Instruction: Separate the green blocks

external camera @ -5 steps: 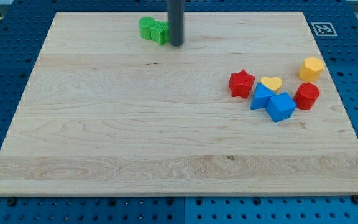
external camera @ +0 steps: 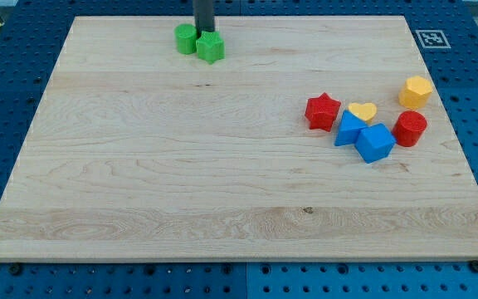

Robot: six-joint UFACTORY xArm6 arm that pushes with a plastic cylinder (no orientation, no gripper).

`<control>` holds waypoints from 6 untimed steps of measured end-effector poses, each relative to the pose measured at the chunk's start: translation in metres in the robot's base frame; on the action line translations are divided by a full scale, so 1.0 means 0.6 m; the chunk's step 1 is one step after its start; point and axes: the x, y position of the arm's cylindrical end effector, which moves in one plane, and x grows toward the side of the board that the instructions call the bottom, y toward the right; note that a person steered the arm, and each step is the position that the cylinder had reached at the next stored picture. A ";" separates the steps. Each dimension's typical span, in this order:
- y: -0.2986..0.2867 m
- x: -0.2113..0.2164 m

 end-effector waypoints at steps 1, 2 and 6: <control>0.002 0.000; 0.010 0.000; -0.038 0.057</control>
